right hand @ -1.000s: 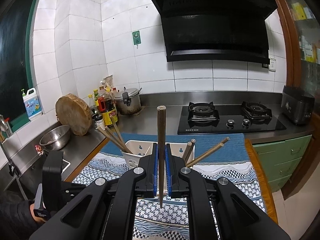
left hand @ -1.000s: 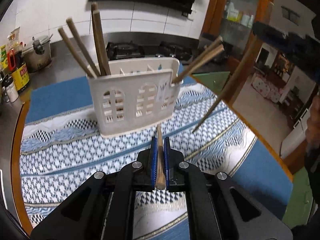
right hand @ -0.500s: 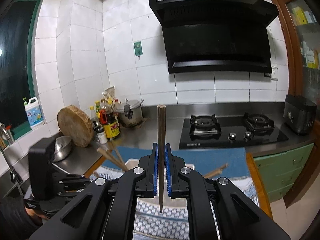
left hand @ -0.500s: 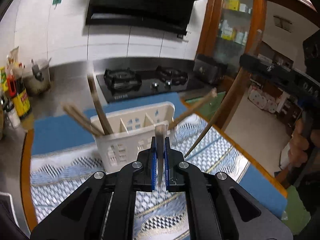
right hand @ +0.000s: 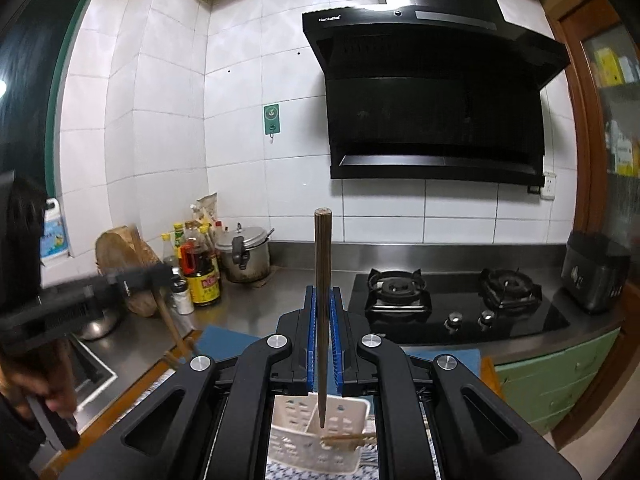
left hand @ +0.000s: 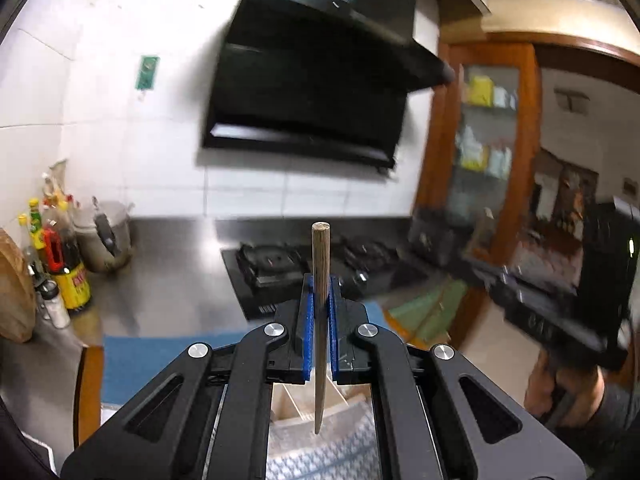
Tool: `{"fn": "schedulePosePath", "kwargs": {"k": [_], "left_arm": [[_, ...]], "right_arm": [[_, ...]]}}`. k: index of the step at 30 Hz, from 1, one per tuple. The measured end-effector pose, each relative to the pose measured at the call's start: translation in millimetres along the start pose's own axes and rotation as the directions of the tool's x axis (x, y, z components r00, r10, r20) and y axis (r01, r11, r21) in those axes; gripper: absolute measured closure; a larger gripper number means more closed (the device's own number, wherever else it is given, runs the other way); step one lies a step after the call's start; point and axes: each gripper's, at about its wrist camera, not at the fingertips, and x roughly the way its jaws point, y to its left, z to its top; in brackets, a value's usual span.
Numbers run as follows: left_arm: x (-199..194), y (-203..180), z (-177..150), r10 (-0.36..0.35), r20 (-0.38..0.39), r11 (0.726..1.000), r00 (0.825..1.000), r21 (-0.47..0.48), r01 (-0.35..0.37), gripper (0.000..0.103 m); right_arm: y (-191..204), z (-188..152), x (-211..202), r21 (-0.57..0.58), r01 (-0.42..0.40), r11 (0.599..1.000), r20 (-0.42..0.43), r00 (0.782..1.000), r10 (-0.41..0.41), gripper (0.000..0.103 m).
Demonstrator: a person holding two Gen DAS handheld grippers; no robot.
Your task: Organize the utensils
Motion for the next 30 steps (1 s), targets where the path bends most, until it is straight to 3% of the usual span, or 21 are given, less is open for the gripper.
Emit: {"fn": "schedulePosePath", "kwargs": {"k": [6,13,17,18,21,24,30], "left_arm": [[14,17,-3,0.087,0.037,0.995,0.995,-0.048,-0.086,0.098],[36,12,-29,0.081,-0.053,0.996,0.995,-0.038,-0.083,0.098],[43,12,-36,0.075,-0.085,0.996,0.994,-0.032,-0.078,0.093],[42,12,-36,0.079,-0.086,0.996,0.993,-0.033,-0.082,0.087],[36,10,-36,0.079,-0.078,0.996,0.994,-0.027,-0.081,0.073],[27,6,-35,0.082,-0.069,0.997,0.994,-0.01,-0.083,0.058],[6,-6,-43,0.074,-0.078,0.997,0.994,0.025,-0.072,0.042]], "right_arm": [[-1,-7,16,-0.019,0.008,1.0,-0.012,1.0,-0.008,0.096],[-6,-33,40,-0.003,0.013,1.0,-0.096,0.995,-0.013,0.096],[-10,-43,46,-0.004,0.026,1.0,-0.128,0.991,-0.026,0.088],[-11,-45,46,-0.002,0.028,1.0,-0.133,0.991,-0.028,0.081],[-14,-49,43,-0.003,0.035,0.999,-0.139,0.99,-0.035,0.079],[-16,-52,36,0.005,0.04,0.999,-0.143,0.989,-0.039,0.07],[-18,-61,13,0.042,0.049,0.998,-0.15,0.988,-0.042,0.057]]}}
